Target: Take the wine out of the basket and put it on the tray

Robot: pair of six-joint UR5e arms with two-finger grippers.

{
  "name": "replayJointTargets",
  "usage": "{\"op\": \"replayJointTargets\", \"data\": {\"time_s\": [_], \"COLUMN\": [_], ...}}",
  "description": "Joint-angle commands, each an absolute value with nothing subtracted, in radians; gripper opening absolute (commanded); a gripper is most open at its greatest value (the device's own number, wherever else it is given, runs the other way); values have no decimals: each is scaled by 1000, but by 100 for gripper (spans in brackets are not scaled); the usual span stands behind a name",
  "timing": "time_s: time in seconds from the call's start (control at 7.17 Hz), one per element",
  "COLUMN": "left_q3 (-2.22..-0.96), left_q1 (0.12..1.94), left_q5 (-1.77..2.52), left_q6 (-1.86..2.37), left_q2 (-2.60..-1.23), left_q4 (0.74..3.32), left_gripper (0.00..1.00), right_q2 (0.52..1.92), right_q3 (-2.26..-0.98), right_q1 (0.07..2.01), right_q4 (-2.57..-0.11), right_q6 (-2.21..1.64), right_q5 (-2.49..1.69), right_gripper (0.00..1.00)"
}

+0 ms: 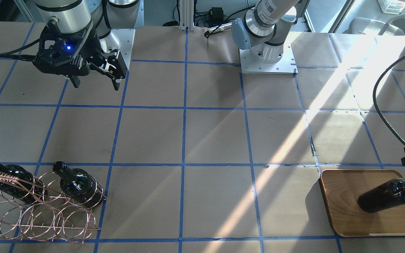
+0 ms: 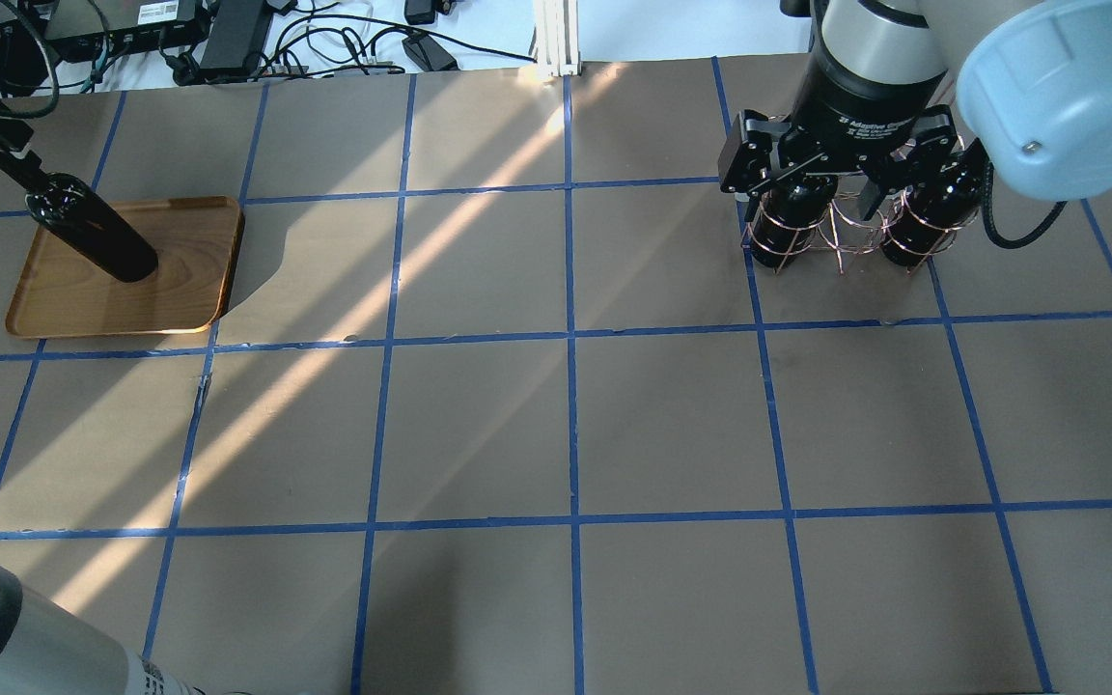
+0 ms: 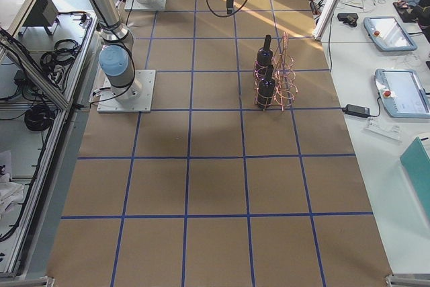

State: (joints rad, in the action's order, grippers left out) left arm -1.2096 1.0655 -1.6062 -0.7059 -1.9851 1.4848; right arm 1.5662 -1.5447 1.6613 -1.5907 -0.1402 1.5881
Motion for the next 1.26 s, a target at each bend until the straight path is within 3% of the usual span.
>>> {"op": "replayJointTargets", "data": {"time_s": [0.0,0.42,1.12], "left_q3": [-1244,-1302,-1422], "left_q1": [1083,1294,1607], "left_q5": [-1605,-1560,-1562], "left_q6": [-572,-237,15], "left_q2": [-1880,-1751,-1648], "left_q4": [1612,1646,1554], "left_gripper": [100,100,100], "right_q2": [1566,1566,1566], "right_q3": [-1545,-1545,-1545], "right_q1": [1661,1661,1661], "right_q4": [-1591,-1591,-1591], "right_q6": [-140,-140,-140], "right_q5": [1588,1588,1589], "right_gripper": [100,100,100]}}
